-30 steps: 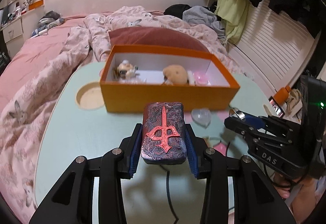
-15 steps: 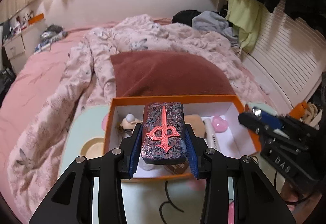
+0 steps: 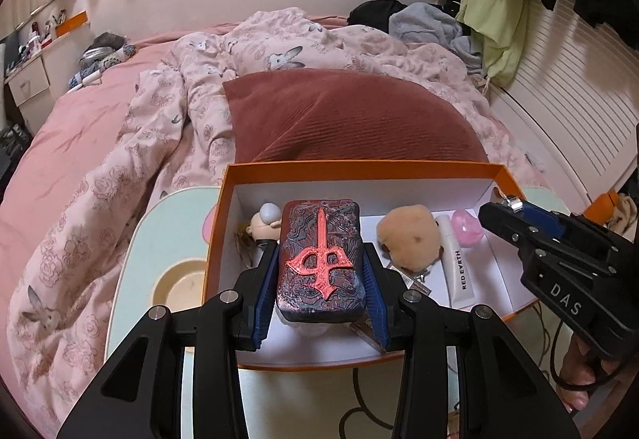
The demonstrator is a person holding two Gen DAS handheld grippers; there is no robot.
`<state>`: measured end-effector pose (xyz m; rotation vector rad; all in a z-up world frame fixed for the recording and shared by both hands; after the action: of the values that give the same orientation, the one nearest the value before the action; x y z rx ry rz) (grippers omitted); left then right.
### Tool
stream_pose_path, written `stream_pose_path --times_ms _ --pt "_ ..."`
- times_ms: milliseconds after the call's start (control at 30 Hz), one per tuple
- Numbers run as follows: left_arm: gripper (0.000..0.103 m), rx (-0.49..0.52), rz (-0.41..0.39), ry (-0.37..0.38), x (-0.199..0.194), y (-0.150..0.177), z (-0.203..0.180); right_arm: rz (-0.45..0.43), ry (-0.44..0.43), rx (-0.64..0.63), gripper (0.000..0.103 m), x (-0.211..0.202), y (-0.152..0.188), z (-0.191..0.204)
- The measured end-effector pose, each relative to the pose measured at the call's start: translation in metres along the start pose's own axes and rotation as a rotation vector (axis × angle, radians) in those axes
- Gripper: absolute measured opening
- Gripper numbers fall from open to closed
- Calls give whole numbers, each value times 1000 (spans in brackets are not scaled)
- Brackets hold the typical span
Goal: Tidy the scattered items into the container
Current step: 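Drop the ring into the orange box with the right gripper while the left drops the case in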
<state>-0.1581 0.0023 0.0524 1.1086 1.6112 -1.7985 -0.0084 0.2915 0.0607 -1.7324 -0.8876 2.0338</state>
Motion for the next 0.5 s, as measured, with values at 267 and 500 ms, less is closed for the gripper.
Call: stream_pose_path --times_ms 267,500 --pt "59 8 -47 -23 -14 -4 -4 -28 -6 16 42 -11 2 -4" --pt "67 16 -71 -24 -29 3 -4 -25 -13 22 43 -21 9 -8"
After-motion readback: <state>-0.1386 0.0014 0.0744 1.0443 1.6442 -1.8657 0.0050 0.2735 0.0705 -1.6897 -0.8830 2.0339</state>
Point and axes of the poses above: each gripper's, at about its wrist camera, not at the fingertips, and x roughly the way its jaws point, z to its left, y to its underside, the point moved 2 cm from there along x, roughly the way its jaws point, and after that the axes turned 5 degrees about z, right-handed, at the moved point
